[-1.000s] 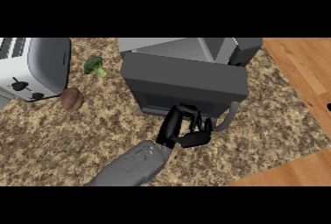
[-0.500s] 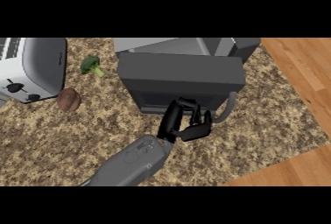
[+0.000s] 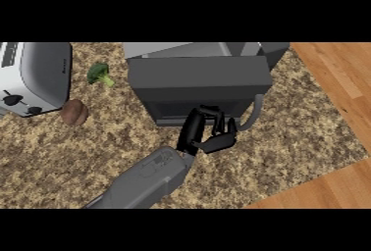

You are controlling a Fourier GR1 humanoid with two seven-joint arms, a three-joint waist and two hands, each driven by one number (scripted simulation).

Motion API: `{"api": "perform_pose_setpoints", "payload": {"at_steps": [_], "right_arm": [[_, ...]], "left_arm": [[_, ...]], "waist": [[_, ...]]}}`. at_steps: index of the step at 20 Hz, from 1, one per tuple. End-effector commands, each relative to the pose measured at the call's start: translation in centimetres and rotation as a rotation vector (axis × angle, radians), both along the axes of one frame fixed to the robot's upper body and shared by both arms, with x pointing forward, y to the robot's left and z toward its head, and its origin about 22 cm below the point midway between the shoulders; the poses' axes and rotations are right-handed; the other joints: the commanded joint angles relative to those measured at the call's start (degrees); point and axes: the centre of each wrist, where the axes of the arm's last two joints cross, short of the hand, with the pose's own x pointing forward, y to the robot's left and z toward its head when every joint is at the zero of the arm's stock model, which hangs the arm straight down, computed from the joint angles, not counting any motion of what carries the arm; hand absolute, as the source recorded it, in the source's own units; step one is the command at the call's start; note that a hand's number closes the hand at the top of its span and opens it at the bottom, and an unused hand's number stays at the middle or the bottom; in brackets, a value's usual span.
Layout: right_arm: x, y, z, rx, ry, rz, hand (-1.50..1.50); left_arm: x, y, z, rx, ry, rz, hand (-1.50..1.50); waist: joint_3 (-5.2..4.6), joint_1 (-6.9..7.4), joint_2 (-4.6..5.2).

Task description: Pick up the milk, place it into the microwave and close the microwave

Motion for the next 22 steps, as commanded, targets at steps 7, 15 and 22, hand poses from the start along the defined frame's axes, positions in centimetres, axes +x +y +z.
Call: {"api": "perform_pose_setpoints", "payload": {"at_steps": [7,15,22], "right_arm": [[0.6,-1.9,2.1,-0.022,-0.018,-0.046,-1.5],[1.3,-2.4,3.7,-0.047,-0.05,-0.038,-1.5],[1.6,-3.7,6.0,-0.124,-0.073,-0.063,-1.5]], "left_arm": [[3.6,-0.3,3.3,-0.054,-0.09,0.047,1.5],[5.4,-0.2,4.5,-0.067,-0.114,0.066,1.5],[5.4,-0.4,4.5,-0.077,-0.128,0.065,1.5]], "waist": [[0.05,-0.1,0.39],[0.12,-0.9,1.42],[0.25,-0.89,1.31]]}}
